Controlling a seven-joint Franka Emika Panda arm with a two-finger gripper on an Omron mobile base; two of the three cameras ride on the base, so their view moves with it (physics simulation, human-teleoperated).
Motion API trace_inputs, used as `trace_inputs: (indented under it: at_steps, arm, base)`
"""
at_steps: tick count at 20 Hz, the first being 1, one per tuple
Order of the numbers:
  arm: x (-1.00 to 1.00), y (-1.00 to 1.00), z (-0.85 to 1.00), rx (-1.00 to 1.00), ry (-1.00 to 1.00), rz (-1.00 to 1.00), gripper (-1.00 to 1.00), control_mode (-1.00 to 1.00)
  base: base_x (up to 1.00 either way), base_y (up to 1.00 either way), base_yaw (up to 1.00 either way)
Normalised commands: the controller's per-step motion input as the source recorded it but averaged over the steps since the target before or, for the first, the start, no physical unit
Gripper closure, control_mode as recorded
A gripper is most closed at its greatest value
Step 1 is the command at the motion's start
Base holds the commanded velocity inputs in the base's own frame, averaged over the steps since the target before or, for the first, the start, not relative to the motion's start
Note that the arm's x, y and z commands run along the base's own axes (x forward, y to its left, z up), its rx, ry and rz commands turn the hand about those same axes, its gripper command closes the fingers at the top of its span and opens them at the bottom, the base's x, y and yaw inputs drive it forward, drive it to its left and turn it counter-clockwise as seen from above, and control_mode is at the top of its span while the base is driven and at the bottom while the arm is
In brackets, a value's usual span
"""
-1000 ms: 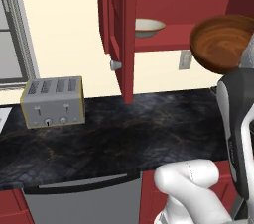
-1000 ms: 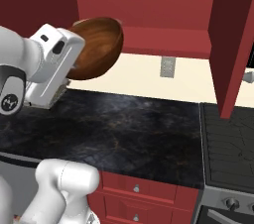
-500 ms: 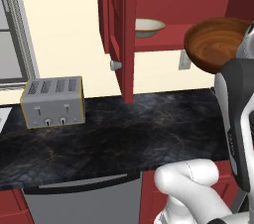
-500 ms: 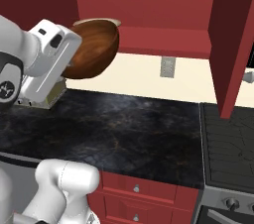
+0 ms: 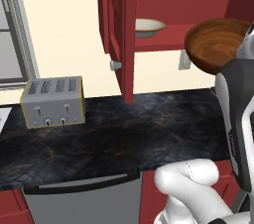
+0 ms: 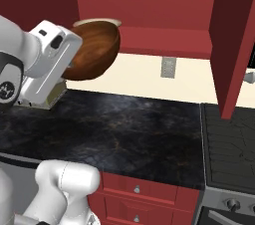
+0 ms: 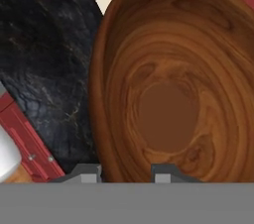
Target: Move the bowls from the cabinet to the plates on the dining table.
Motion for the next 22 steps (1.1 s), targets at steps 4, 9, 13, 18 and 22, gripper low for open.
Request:
trace_inputs:
  at_steps: [4,9,13,18,22]
  arm:
    - [-0.10,0.00,0.00,0.00,0.00,0.00,1.00,1.00]
    - [0.00,0.00,0.00,0.00,0.00,0.00,1.00,1.00]
    - [0.00,0.00,0.00,0.00,0.00,0.00,1.00,1.00]
    - [0.00,0.00,0.00,0.00,0.00,0.00,1.00,1.00]
    - [0.00,0.00,0.00,0.00,0.00,0.00,1.00,1.00]
  base:
    - [-0.08,0.00,0.00]
    - [-0.50,0.00,0.00]
    - [-0.50,0.00,0.00]
    - [-0.53,0.00,0.00]
    - [-0.64,0.00,0.00]
